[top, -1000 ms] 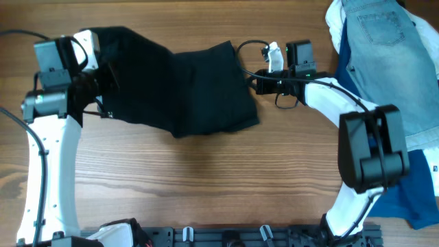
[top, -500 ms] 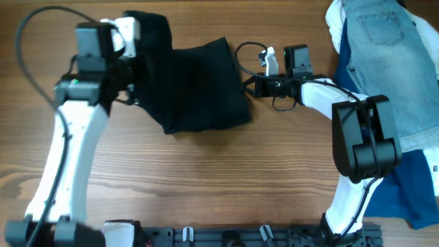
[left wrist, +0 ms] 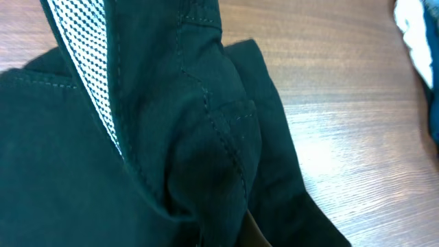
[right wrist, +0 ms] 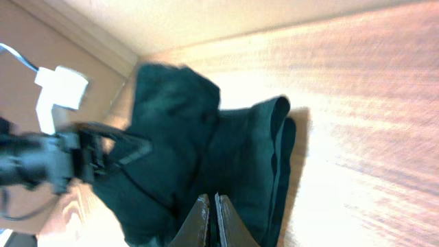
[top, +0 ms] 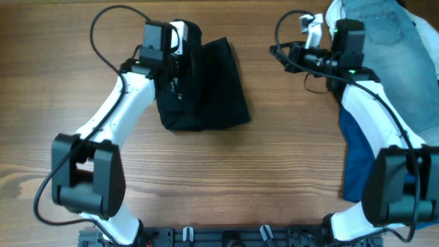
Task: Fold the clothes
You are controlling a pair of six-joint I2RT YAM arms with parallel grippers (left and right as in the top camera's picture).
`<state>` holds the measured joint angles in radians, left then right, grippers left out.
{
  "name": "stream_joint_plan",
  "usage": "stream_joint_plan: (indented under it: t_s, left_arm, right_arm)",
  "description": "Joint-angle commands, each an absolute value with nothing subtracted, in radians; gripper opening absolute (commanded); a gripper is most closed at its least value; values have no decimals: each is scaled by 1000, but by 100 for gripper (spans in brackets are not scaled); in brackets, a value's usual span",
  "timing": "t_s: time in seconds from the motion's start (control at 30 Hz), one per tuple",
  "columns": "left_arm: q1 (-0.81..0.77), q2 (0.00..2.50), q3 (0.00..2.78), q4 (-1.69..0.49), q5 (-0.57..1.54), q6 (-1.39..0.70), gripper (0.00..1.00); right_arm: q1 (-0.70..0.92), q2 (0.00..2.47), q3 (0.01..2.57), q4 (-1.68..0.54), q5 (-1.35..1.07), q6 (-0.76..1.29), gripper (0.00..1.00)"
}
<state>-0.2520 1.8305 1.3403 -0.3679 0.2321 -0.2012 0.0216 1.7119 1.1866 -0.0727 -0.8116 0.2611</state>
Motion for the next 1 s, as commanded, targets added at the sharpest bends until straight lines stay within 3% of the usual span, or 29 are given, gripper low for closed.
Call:
stream_joint_plan:
  t_s: [0.0,0.03,0.13,0.43,0.7,0.83,0.97]
  left_arm:
    - [-283,1868,1363,-354,227,-221,86]
    - [-289,1869,1363,-354,226,-221,100]
    - [-289,1864,1364,-347,227,-221,100]
    - [-267,1690,1422,-390,226,-221,100]
    - [-72,1525,1422,-620,144,-220,100]
    - [37,1528,1422,-749,94,-217,100]
    - [81,1534,1422,-793,92,-217,100]
  right_arm:
    - [24,1694,1204,-74,-835,265,4]
    - [24,1694,1204,-81,-826,264,6]
    - [23,1694,1204,-91,-807,262,25]
    - [23,1706,1204,-189,-660,189,54]
    - [106,1891,1205,-194,-695,155,88]
    - [184,1937,1205,-181,-586,125,98]
    - [251,1940,1205,-180,-445,112,99]
